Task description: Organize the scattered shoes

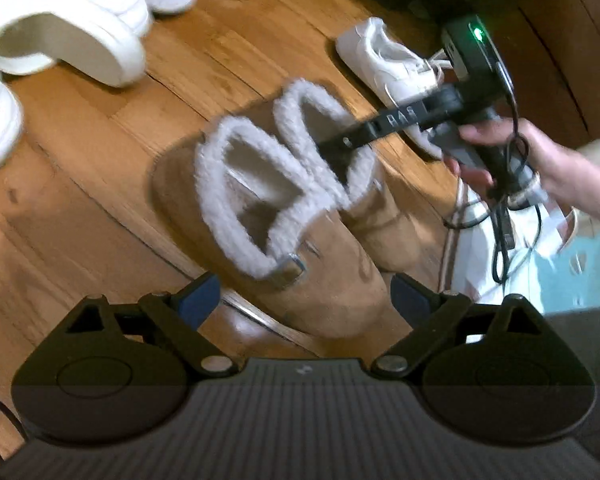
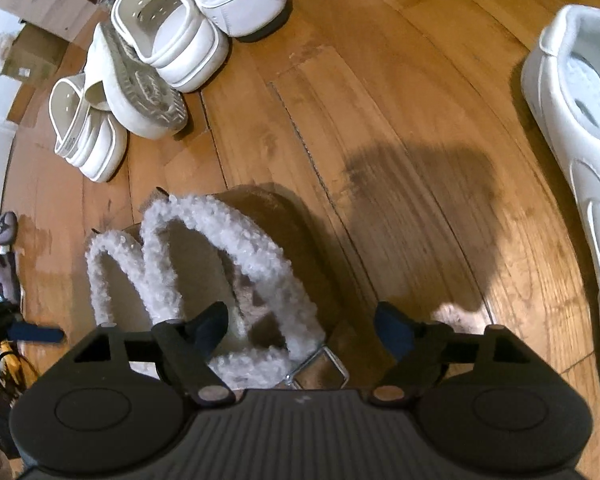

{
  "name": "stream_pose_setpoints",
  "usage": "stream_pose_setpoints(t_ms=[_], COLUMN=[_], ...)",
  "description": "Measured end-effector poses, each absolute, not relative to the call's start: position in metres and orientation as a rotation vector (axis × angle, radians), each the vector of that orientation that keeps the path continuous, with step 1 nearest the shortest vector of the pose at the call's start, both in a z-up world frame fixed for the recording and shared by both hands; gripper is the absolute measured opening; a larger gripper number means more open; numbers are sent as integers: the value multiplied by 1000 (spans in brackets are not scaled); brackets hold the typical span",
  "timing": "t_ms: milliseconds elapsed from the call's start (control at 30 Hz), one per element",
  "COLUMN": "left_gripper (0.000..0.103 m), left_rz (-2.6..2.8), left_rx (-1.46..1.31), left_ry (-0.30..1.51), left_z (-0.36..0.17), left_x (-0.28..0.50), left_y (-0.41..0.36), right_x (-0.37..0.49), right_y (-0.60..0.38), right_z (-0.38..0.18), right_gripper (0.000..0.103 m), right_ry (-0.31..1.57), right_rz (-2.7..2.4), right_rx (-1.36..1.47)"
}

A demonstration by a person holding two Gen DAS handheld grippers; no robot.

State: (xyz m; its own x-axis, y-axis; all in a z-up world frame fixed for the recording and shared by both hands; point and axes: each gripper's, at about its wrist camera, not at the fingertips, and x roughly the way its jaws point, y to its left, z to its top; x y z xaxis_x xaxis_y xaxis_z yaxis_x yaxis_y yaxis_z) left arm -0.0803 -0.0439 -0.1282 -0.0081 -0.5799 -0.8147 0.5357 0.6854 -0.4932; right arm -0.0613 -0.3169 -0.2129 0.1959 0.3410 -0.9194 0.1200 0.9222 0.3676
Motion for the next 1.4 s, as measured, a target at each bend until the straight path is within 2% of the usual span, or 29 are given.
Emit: stream_pose_setpoints(t_ms=[133, 300, 433, 533, 567, 600, 667, 767, 800, 833, 900, 1000, 1067, 1300, 1333, 1367, 1400], left_gripper=[93, 93, 93, 91, 60, 40, 21, 20, 20, 20, 20, 20, 20, 20, 20, 23, 27], left_rz=[-691, -534, -566, -523, -502, -491, -475, -482, -485, -487, -503, -519, -512, -459, -441, -439, -443], left_rx=[-165, 40, 25, 145, 183, 245, 315, 286, 286, 285, 273, 249, 222, 114, 87, 43, -6], left_ry=[1227, 1208, 1209, 1153, 1139, 1130, 1136, 1157, 1152, 1147, 1137, 1172, 1208, 1307, 1354, 1374, 1383], left_z=[-123, -151, -169, -172, -173, -174, -176, -174, -173, -173, -172, -174, -170, -161, -158, -151, -143], left_x=[-56, -49, -54, -62, -62, -63, -63, -62, -64, -66, -70, -74, -78, -97, -98, -99, -101], left_y=[-32, -60, -78, -94, -96, -101, -107, -104, -102, -100, -95, -91, -79, -33, -25, -14, -3], right_x=[-62, -66, -68, -67, -67, -66, -63, -60, -60, -61, -61, -63, -65, -87, -89, -90, -91], right_y=[-317, -311, -312, -312, -310, -309, -308, -309, -308, -306, -301, -295, -293, -265, -257, -248, -237], right_z=[-218, -217, -217, -216, -216, -216, -215, -216, -219, -220, -218, -216, -215, -215, -210, -202, -188], right_gripper=[83, 83, 83, 83, 83, 82, 82, 83, 80, 75, 57, 45, 42, 43, 46, 56, 70], right_ry=[1375, 1384, 1427, 1443, 1447, 1452, 1465, 1469, 1469, 1473, 1484, 1510, 1538, 1615, 1605, 1584, 1542], right_rz=[146, 153, 147, 135, 135, 143, 161, 169, 170, 169, 153, 176, 183, 232, 249, 277, 323], right_rx=[407, 387, 423, 428, 420, 405, 374, 358, 356, 352, 322, 344, 390, 492, 466, 423, 368])
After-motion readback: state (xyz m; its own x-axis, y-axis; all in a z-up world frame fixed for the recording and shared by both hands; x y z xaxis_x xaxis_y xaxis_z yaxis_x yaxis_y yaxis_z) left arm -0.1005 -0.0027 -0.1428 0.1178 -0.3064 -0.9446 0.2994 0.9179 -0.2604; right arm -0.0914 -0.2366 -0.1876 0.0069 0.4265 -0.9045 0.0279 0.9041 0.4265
